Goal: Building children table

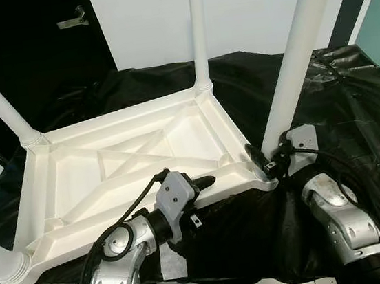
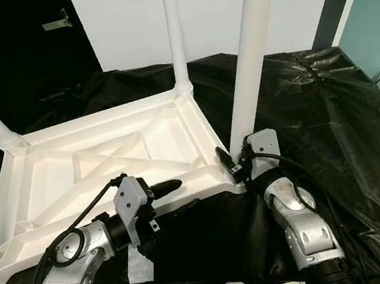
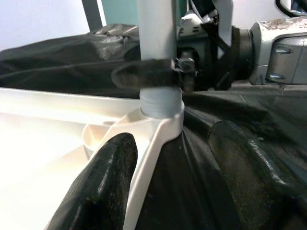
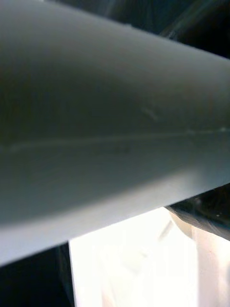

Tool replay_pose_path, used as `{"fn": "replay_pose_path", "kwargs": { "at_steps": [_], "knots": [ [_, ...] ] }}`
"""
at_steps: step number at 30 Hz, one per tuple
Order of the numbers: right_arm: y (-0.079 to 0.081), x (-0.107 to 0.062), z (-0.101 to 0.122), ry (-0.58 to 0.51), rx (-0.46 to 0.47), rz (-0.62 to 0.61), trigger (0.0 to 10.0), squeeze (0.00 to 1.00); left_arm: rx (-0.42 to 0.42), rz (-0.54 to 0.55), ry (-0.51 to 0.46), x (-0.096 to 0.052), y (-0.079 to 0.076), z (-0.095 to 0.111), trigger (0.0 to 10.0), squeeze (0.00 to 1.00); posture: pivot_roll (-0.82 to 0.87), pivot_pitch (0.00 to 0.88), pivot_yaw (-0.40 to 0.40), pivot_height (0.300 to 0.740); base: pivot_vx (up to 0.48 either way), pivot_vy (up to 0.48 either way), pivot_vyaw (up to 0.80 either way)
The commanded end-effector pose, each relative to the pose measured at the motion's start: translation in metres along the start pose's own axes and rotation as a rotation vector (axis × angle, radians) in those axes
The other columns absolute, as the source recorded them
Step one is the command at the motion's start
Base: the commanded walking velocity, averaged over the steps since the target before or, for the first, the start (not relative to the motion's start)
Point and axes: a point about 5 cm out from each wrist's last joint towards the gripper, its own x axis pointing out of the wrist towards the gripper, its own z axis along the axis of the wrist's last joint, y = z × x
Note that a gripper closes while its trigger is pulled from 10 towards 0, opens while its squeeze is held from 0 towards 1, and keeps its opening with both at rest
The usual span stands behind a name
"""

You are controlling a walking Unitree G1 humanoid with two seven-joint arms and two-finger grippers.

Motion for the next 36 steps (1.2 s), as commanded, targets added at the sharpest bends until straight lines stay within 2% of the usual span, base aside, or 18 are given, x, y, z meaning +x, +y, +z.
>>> {"fn": "replay_pose_path", "kwargs": {
  "at_steps": [1, 2, 3, 4, 6, 8, 10, 11, 13, 16, 17, 18, 19, 27, 31, 32, 33, 36],
  "knots": [
    [-0.022, -0.009, -0.016, 0.092, -0.010, -0.225, 10.0, 0.00, 0.007, 0.103, 0.004, 0.002, 0.007, 0.000, 10.0, 0.00, -0.06, 0.014, 0.027, 0.740, 0.000, 0.000, 0.00],
    [-0.022, -0.009, -0.016, 0.092, -0.010, -0.225, 10.0, 0.00, 0.007, 0.103, 0.004, 0.002, 0.007, 0.000, 10.0, 0.00, -0.06, 0.014, 0.027, 0.740, 0.000, 0.000, 0.00],
    [-0.020, -0.009, -0.019, 0.107, 0.017, -0.329, 10.0, 0.00, 0.009, 0.104, 0.003, 0.002, 0.007, 0.000, 10.0, 0.00, -0.06, 0.017, 0.027, 0.740, 0.000, 0.000, 0.00],
    [-0.020, -0.009, -0.019, 0.107, 0.017, -0.329, 10.0, 0.00, 0.009, 0.104, 0.003, 0.002, 0.007, 0.000, 10.0, 0.00, -0.06, 0.017, 0.027, 0.740, 0.000, 0.000, 0.00],
    [-0.012, -0.009, -0.021, 0.114, 0.066, -0.436, 10.0, 0.00, 0.006, 0.107, 0.001, 0.003, 0.007, 0.001, 10.0, 0.00, -0.05, 0.020, 0.029, 0.740, 0.000, 0.000, 0.00],
    [-0.012, -0.009, -0.021, 0.114, 0.066, -0.436, 10.0, 0.00, 0.006, 0.107, 0.001, 0.003, 0.007, 0.001, 10.0, 0.00, -0.05, 0.020, 0.029, 0.740, 0.000, 0.000, 0.00],
    [-0.001, -0.005, -0.019, 0.102, 0.094, -0.437, 10.0, 0.00, 0.006, 0.109, 0.000, 0.003, 0.007, 0.001, 10.0, 0.00, -0.05, 0.026, 0.029, 0.740, 0.000, 0.000, 0.00],
    [-0.001, -0.005, -0.019, 0.102, 0.094, -0.437, 10.0, 0.00, 0.006, 0.109, 0.000, 0.003, 0.007, 0.001, 10.0, 0.00, -0.05, 0.026, 0.029, 0.740, 0.000, 0.000, 0.00],
    [0.008, -0.004, -0.013, 0.061, 0.101, -0.383, 10.0, 0.00, 0.006, 0.108, 0.005, 0.002, 0.007, 0.001, 10.0, 0.00, -0.05, 0.038, 0.037, 0.740, 0.000, 0.000, 0.00],
    [0.008, -0.005, -0.010, 0.040, 0.099, -0.366, 10.0, 0.00, 0.007, 0.106, 0.008, 0.002, 0.006, 0.000, 10.0, 0.00, -0.06, 0.038, 0.037, 0.740, 0.000, 0.000, 0.00],
    [0.007, -0.006, -0.009, 0.038, 0.100, -0.371, 10.0, 0.62, 0.008, 0.106, 0.009, 0.002, 0.007, 0.000, 10.0, 0.00, -0.06, 0.042, 0.037, 0.740, 0.000, 0.000, 0.00],
    [0.006, -0.007, -0.008, 0.030, 0.100, -0.368, 10.0, 0.90, 0.011, 0.106, 0.010, 0.002, 0.007, 0.000, 10.0, 0.00, -0.06, 0.042, 0.037, 0.740, 0.000, 0.000, 0.00],
    [0.005, -0.008, -0.006, 0.015, 0.093, -0.345, 10.0, 1.00, 0.014, 0.108, 0.010, 0.002, 0.008, 0.001, 10.0, 0.00, -0.06, 0.044, 0.039, 0.740, 0.000, 0.000, 0.00],
    [-0.004, -0.016, 0.000, -0.033, 0.078, -0.214, 10.0, 1.00, 0.018, 0.116, 0.006, 0.003, 0.010, 0.002, 10.0, 0.00, -0.06, 0.045, 0.036, 0.740, 0.000, 0.000, 0.00],
    [-0.014, -0.025, 0.000, -0.027, 0.073, -0.022, 10.0, 1.00, 0.018, 0.122, 0.006, 0.003, 0.009, 0.002, 10.0, 0.00, -0.06, 0.043, 0.031, 0.740, 0.000, 0.000, 0.00],
    [-0.017, -0.027, 0.001, -0.027, 0.064, 0.029, 10.0, 0.38, 0.018, 0.122, 0.006, 0.003, 0.009, 0.002, 10.0, 0.00, -0.06, 0.043, 0.031, 0.740, 0.000, 0.000, 0.00],
    [-0.021, -0.027, 0.001, -0.016, 0.078, 0.086, 10.0, 0.00, 0.019, 0.122, 0.007, 0.003, 0.009, 0.002, 10.0, 0.00, -0.06, 0.044, 0.030, 0.740, 0.000, 0.000, 0.00],
    [-0.021, -0.027, 0.001, -0.016, 0.078, 0.086, 10.0, 0.00, 0.019, 0.122, 0.007, 0.003, 0.009, 0.002, 10.0, 0.00, -0.06, 0.044, 0.030, 0.740, 0.000, 0.000, 0.00]
  ]
}}
